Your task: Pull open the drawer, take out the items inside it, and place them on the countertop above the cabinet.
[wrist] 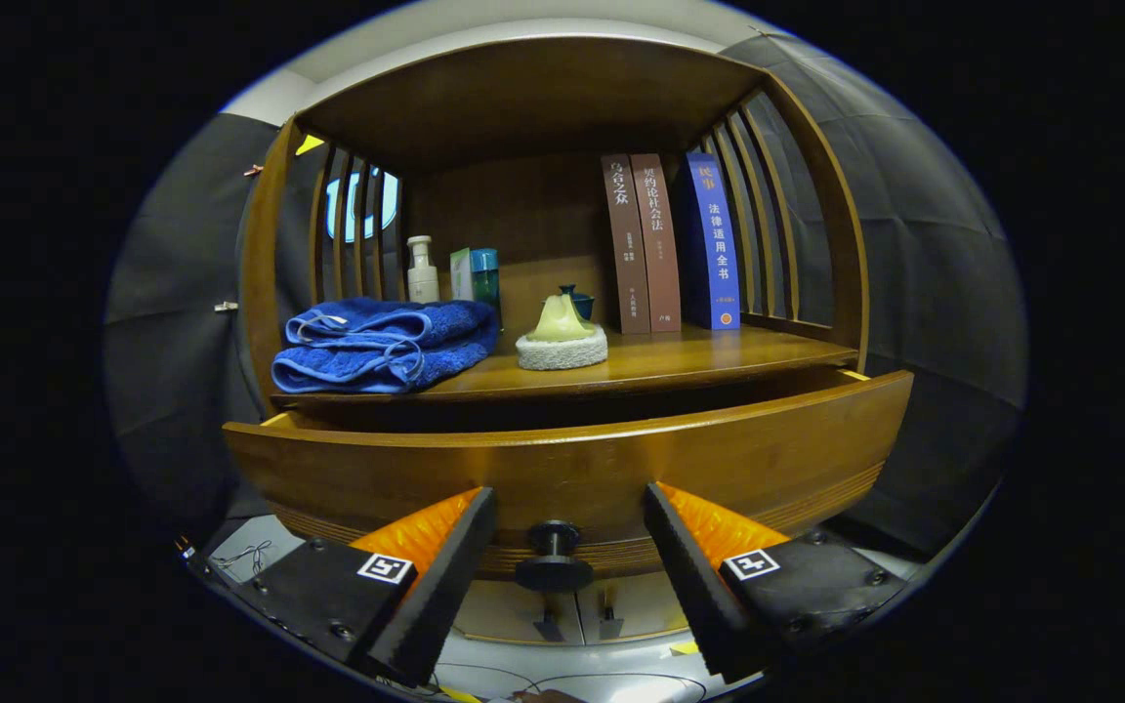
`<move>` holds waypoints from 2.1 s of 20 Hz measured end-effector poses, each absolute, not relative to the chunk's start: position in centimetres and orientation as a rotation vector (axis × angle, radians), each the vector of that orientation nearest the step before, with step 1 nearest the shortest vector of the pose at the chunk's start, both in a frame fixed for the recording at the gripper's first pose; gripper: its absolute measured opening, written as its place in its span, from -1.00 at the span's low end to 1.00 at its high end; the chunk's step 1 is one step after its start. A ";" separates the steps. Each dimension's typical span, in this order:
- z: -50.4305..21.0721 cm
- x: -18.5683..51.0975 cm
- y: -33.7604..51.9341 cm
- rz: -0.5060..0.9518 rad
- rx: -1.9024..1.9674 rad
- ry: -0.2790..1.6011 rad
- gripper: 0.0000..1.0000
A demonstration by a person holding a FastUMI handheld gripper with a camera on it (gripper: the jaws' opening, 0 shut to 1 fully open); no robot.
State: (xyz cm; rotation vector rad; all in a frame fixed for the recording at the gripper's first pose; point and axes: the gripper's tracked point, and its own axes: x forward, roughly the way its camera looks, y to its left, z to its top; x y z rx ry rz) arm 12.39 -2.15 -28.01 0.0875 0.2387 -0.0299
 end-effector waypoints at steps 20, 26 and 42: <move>-28.1 17.0 -2.3 -0.035 0.107 0.243 0.99; -27.3 16.3 -2.0 -0.021 0.107 0.232 1.00; -5.3 7.1 -2.1 0.045 0.084 0.022 0.99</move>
